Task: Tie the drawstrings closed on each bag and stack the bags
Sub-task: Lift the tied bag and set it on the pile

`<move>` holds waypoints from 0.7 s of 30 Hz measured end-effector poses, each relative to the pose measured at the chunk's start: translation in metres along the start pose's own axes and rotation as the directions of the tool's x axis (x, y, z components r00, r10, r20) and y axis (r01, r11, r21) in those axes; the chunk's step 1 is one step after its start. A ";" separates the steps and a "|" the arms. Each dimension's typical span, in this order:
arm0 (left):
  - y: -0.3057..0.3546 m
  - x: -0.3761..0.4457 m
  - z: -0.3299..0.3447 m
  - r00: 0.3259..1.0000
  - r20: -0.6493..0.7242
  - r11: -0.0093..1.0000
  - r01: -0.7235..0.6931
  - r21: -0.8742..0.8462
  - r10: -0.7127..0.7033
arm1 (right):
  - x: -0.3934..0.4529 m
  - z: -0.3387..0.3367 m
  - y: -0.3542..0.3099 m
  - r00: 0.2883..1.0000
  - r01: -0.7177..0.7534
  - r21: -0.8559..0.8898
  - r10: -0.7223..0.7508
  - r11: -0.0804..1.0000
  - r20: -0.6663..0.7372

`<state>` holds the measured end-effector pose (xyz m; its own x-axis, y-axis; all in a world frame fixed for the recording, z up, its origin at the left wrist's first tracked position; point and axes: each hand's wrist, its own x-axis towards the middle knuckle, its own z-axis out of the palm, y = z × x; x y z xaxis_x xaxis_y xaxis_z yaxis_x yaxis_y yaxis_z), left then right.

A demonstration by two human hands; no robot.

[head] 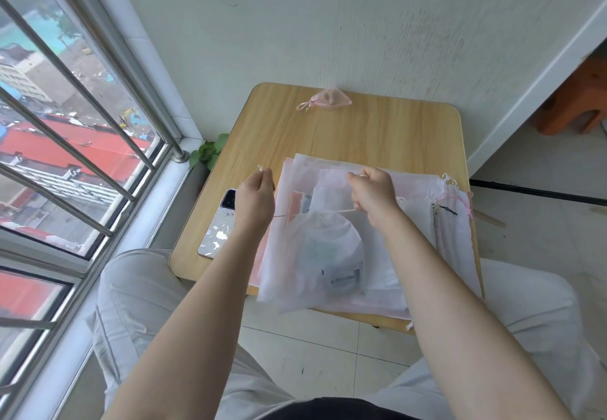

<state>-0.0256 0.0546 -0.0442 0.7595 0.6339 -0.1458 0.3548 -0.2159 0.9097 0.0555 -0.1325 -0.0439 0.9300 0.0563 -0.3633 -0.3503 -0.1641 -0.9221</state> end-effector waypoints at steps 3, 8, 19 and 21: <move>0.012 0.003 0.004 0.996 0.032 0.993 -0.080 0.086 0.078 | -0.007 0.003 -0.008 0.976 0.213 -0.324 -0.188 0.922 0.106; 0.036 0.014 0.005 0.987 0.045 0.985 -0.160 0.068 0.157 | -0.019 0.003 -0.030 0.892 0.373 -0.553 -0.122 0.745 0.436; 0.031 0.017 -0.005 0.981 0.188 0.921 -0.033 0.387 -0.044 | -0.030 0.014 -0.040 0.837 0.435 -0.780 0.116 0.450 0.534; 0.025 0.010 -0.010 0.960 0.222 0.853 0.032 0.521 -0.172 | -0.031 0.015 -0.039 0.836 0.442 -0.751 0.079 0.490 0.544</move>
<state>-0.0144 0.0626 -0.0189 0.7890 0.4804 -0.3831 0.6113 -0.5506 0.5685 0.0388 -0.1131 0.0009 0.6885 0.5695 -0.4491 0.3232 -0.7953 -0.5130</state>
